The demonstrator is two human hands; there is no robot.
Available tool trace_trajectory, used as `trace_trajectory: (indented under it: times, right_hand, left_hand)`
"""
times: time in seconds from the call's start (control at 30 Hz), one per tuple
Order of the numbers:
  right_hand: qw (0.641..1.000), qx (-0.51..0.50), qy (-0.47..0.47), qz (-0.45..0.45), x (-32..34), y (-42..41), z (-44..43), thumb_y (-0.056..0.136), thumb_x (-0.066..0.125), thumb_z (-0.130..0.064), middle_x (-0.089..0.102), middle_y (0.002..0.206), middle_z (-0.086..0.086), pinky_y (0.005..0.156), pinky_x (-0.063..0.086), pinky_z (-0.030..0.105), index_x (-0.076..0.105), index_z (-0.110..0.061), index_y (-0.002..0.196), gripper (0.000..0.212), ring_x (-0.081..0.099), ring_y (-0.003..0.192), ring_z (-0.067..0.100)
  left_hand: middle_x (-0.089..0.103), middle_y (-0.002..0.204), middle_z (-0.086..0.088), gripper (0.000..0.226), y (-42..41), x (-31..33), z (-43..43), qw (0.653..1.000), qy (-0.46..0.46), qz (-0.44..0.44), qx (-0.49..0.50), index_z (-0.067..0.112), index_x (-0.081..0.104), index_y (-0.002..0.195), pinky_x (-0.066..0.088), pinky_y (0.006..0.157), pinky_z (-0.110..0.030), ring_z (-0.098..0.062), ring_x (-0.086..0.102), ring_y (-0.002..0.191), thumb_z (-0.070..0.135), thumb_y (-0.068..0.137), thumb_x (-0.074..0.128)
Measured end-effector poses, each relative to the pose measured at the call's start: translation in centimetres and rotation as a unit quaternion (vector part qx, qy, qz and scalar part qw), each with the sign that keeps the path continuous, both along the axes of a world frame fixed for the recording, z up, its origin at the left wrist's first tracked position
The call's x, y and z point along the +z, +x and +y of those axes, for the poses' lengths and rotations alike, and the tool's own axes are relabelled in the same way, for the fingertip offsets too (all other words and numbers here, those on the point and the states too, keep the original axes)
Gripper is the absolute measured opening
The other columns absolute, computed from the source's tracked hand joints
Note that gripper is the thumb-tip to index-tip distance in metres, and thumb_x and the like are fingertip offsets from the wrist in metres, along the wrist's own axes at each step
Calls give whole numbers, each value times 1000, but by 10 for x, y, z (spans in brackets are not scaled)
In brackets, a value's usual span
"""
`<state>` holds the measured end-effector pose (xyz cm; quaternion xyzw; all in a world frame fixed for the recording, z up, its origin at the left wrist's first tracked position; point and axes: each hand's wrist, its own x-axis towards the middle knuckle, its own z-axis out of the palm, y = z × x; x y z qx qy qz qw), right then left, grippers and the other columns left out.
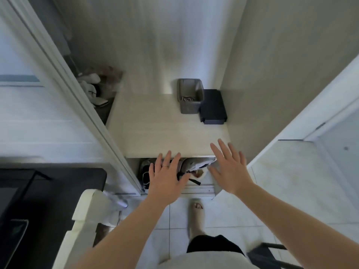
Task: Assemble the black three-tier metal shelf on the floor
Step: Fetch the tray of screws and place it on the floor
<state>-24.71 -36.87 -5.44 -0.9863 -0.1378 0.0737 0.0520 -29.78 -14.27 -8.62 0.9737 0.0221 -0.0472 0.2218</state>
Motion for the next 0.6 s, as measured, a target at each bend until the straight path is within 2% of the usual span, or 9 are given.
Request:
trace_trajectory:
  times: [0.17, 0.33, 0.43, 0.53, 0.6]
  right_hand:
    - [999, 11, 18, 27, -15, 98, 9, 104, 30, -57, -12, 170, -3, 123, 6, 53, -2, -33, 162, 70, -7, 157, 29]
    - [995, -4, 64, 79, -23, 191, 17, 105, 35, -55, -7, 171, -2, 124, 10, 51, 3, -31, 162, 70, -2, 156, 29]
    - [989, -29, 105, 99, -33, 244, 27, 105, 39, -53, -3, 171, 0, 124, 13, 50, 7, -29, 162, 71, 1, 156, 30]
    - [982, -66, 127, 119, -48, 290, 35, 104, 43, -51, 0, 171, 0, 122, 16, 52, 8, -28, 163, 71, 3, 156, 30]
    - [978, -86, 131, 134, -59, 317, 38, 105, 43, -49, 0, 171, 0, 121, 17, 54, 8, -28, 163, 71, 3, 156, 30]
  left_hand:
    - [4, 169, 5, 73, 80, -16, 8, 999, 14, 39, 26, 39, 9, 158, 4, 122, -51, -23, -5, 155, 69, 96, 32]
    - [9, 169, 1, 73, 161, -29, 10, 991, 2, 125, 49, 35, 11, 160, 14, 121, -49, -25, 3, 155, 66, 98, 35]
    - [17, 167, -1, 73, 211, -39, 11, 983, -56, 158, 80, 30, 16, 160, 22, 121, -50, -27, 12, 153, 60, 99, 43]
    - [29, 163, -5, 73, 264, -54, 15, 968, -145, 165, 119, 22, 23, 159, 27, 120, -44, -27, 28, 149, 51, 99, 52]
    - [32, 162, -6, 72, 297, -64, 16, 959, -174, 180, 134, 22, 25, 158, 30, 118, -40, -27, 33, 147, 50, 99, 54]
